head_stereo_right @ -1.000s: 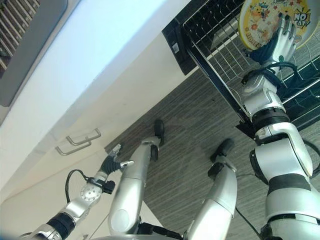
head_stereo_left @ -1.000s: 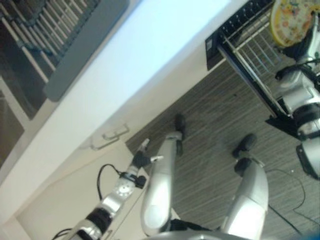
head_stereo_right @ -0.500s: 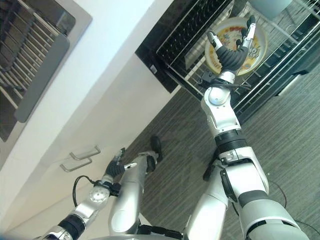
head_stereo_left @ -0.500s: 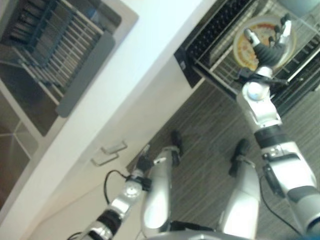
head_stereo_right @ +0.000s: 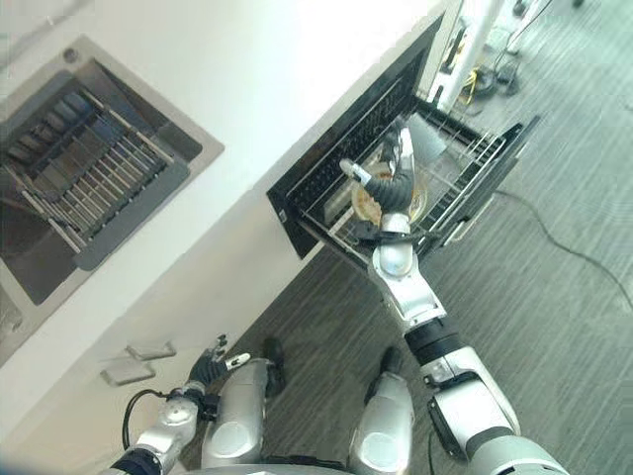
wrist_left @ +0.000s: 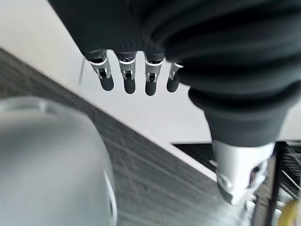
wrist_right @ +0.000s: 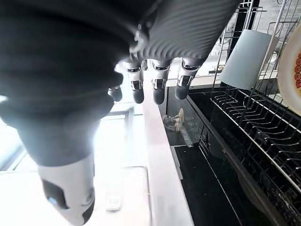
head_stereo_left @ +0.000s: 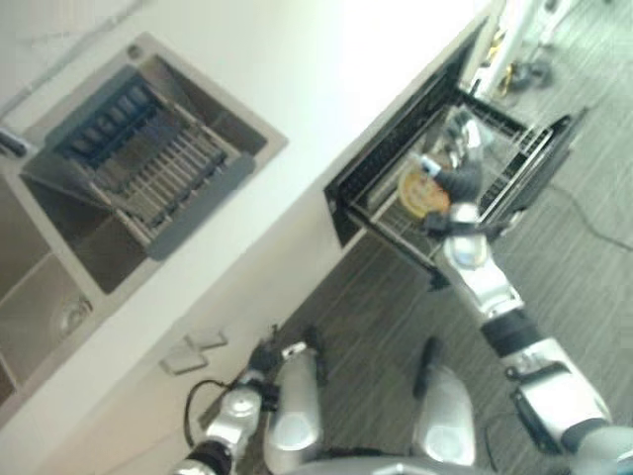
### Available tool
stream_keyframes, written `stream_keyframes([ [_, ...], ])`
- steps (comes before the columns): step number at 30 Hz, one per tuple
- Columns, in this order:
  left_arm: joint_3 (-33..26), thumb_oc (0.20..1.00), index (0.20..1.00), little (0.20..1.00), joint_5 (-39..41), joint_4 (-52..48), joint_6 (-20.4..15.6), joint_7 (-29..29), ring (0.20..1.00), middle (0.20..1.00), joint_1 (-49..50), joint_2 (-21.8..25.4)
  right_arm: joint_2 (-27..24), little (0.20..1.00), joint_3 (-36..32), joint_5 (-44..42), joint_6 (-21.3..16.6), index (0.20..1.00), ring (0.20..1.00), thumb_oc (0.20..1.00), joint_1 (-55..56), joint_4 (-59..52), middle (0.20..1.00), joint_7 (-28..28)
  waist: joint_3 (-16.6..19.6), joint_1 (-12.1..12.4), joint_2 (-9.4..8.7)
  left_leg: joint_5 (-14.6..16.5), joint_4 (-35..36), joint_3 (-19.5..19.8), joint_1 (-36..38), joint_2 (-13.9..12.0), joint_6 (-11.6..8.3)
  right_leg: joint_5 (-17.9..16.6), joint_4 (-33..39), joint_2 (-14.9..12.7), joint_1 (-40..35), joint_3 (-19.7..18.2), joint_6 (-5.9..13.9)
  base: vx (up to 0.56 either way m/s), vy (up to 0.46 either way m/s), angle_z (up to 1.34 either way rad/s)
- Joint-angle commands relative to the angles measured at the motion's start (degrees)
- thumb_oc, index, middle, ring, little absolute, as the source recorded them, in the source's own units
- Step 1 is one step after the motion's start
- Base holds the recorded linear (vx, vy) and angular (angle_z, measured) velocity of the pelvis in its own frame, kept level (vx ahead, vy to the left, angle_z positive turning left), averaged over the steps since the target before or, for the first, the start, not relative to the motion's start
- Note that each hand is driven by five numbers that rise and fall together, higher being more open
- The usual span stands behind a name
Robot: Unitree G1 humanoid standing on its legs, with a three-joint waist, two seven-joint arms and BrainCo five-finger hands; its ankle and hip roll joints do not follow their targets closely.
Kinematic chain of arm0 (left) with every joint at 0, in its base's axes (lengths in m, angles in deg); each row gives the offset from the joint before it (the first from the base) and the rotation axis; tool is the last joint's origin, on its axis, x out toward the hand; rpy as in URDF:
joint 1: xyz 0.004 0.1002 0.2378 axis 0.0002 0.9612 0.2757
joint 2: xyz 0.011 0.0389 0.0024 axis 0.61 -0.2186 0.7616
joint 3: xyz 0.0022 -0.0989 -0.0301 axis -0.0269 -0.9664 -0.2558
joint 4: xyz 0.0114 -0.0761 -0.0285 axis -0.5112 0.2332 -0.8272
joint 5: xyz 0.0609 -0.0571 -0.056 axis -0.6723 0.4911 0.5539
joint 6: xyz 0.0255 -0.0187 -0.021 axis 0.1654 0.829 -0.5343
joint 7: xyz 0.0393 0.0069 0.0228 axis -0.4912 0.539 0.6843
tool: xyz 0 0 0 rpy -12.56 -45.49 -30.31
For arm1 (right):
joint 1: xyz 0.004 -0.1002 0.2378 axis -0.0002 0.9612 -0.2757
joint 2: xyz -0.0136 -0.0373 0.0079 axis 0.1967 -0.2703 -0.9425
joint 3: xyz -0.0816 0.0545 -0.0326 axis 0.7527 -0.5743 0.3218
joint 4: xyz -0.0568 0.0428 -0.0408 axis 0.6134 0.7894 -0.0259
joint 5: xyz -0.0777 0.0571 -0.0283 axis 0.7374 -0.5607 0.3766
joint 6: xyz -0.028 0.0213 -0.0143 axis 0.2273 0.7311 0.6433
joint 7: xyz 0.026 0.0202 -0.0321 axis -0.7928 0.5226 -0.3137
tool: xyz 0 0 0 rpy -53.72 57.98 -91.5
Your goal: Place the dishes in the dishwasher.
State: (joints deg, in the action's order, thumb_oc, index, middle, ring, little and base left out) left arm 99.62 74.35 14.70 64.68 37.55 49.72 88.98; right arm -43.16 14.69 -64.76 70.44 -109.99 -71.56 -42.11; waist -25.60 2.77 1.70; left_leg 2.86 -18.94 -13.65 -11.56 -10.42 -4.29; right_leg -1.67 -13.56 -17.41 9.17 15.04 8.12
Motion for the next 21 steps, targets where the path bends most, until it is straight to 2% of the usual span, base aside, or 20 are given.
stream_keyframes([
  [1, 0.2, 1.000, 1.000, 1.000, 4.4, 0.1, 1.8, -9.0, 1.000, 1.000, 2.2, -0.4, -3.0, 1.000, -2.9, 1.7, -3.7, 1.000, 1.000, 1.000, -3.5, -6.8, 1.000, -2.7, -0.7, 0.1, 0.73, -0.3, 8.3, -1.1, 6.3, 2.2, 1.64, 9.2, -6.5, 1.7, -3.3, 2.6, -1.43, 0.08, -0.136, -0.09],
  [2, -1.1, 1.000, 1.000, 1.000, 4.3, 0.4, 2.7, -12.2, 1.000, 1.000, 3.6, -0.9, -4.3, 1.000, -4.0, 1.6, -3.0, 1.000, 1.000, 1.000, -0.6, -9.3, 1.000, -3.7, 1.4, -0.4, 0.19, -2.1, 11.1, -1.9, 8.1, 1.5, 1.48, 7.2, -2.4, 2.4, -5.5, 3.7, -1.69, 0.10, -0.125, -0.05],
  [3, -2.2, 1.000, 1.000, 1.000, 3.3, 1.5, 3.6, -13.3, 1.000, 1.000, 4.5, -1.1, -6.1, 1.000, -5.9, 1.2, -2.1, 1.000, 1.000, 1.000, 2.9, -11.6, 1.000, -5.1, 3.8, -1.1, -0.30, -2.6, 13.3, -2.5, 10.2, 0.9, 0.84, 6.7, 0.4, 3.1, -7.9, 4.1, -1.44, 0.10, -0.118, 0.00],
  [7, -3.9, 1.000, 1.000, 1.000, 1.7, 3.5, 5.0, -14.0, 1.000, 1.000, 5.4, -1.5, -9.0, 1.000, -10.7, -1.6, -1.6, 1.000, 1.000, 1.000, 10.0, -14.2, 1.000, -4.7, 7.6, -2.4, -1.10, -3.2, 15.6, -3.8, 13.2, 0.1, 0.15, 6.2, 3.1, 3.9, -10.9, 4.8, -1.01, 0.12, -0.084, -0.13],
  [9, -4.5, 1.000, 1.000, 1.000, 0.3, 4.6, 5.9, -14.7, 1.000, 1.000, 6.4, -2.0, -9.8, 1.000, -15.3, -3.3, -1.8, 1.000, 1.000, 1.000, 15.2, -14.7, 1.000, -4.3, 9.6, -3.4, -1.40, -3.2, 16.1, -4.7, 14.5, -0.7, -0.29, 6.2, 4.0, 4.4, -12.4, 5.2, -1.07, 0.09, -0.078, -0.11],
  [16, -5.6, 1.000, 1.000, 1.000, 0.0, 5.6, 8.3, -15.7, 1.000, 1.000, 8.0, -2.4, -9.6, 1.000, -22.7, -4.4, -1.9, 1.000, 1.000, 1.000, 22.2, -12.0, 1.000, -4.8, 11.5, -5.2, -1.19, -4.6, 19.5, -6.1, 17.6, -1.5, -1.27, 6.1, 6.5, 5.3, -15.4, 6.0, -0.78, 0.04, -0.024, -0.09],
  [19, -7.1, 1.000, 1.000, 1.000, 1.2, 6.3, 10.3, -17.3, 1.000, 1.000, 7.8, -2.0, -8.6, 1.000, -26.3, -9.1, -2.2, 1.000, 1.000, 1.000, 25.9, -8.5, 1.000, -5.6, 12.0, -6.1, -1.27, -4.9, 20.2, -6.2, 18.0, -1.6, -1.70, 5.9, 7.2, 5.4, -15.9, 6.2, -0.53, 0.02, -0.040, 0.06],
  [21, -7.3, 1.000, 1.000, 1.000, 1.6, 6.6, 11.4, -18.1, 1.000, 1.000, 7.7, -1.8, -7.5, 1.000, -28.4, -15.9, -1.9, 1.000, 1.000, 1.000, 27.8, -5.2, 1.000, -8.0, 12.0, -6.5, -1.16, -4.6, 19.8, -6.2, 18.0, -1.7, -1.74, 6.0, 7.0, 5.4, -15.8, 6.2, -0.62, 0.03, -0.035, 0.02],
])
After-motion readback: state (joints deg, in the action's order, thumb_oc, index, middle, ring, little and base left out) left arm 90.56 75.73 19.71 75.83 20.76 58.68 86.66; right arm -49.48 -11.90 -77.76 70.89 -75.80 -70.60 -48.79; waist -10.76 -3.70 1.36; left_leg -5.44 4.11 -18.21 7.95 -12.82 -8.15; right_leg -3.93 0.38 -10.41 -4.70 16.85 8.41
